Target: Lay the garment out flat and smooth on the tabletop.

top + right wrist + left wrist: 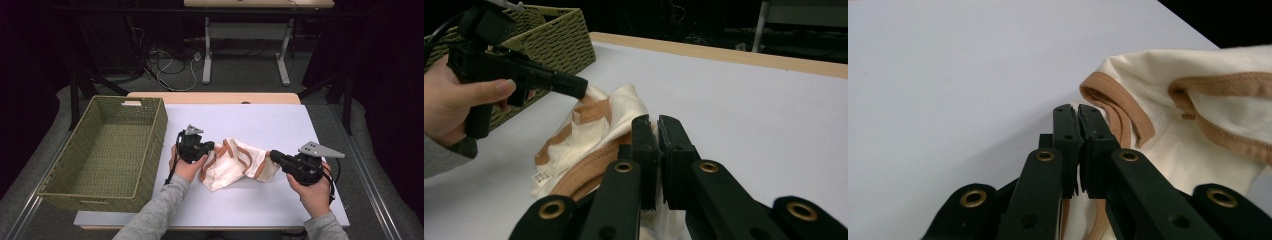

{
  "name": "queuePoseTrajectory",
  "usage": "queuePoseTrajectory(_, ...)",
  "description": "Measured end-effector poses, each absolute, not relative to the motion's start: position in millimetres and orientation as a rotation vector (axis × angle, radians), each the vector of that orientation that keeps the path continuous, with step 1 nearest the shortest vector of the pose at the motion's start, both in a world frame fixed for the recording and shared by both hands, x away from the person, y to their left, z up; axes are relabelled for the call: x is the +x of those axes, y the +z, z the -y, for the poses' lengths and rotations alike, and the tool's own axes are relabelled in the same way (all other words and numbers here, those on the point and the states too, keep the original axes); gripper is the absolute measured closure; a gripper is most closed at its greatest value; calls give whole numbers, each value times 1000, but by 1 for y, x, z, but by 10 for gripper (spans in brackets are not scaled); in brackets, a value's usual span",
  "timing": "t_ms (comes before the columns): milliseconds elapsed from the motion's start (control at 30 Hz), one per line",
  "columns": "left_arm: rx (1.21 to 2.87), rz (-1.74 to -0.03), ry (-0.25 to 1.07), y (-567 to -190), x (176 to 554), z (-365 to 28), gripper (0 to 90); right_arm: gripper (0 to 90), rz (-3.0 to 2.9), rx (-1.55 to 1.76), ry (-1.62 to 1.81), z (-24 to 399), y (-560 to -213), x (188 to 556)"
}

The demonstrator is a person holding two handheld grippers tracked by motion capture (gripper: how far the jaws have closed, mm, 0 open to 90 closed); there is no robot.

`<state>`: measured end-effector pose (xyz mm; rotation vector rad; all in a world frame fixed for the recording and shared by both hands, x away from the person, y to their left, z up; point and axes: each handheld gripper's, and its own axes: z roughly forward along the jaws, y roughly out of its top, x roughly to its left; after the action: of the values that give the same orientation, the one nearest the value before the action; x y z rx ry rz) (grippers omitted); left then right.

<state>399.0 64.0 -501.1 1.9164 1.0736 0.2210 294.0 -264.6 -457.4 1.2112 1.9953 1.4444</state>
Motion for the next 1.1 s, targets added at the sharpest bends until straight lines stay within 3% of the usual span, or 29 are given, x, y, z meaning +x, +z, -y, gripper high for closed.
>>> queuePoseTrajectory(600, 1837, -1125, 312, -472, 446, -70, 879, 864, -1979, 1201, 1458, 266, -456, 298)
queuePoseTrajectory(1100, 1810, -1189, 313, -479, 450, -82, 879, 864, -1972, 1291, 1393, 283, -475, 308)
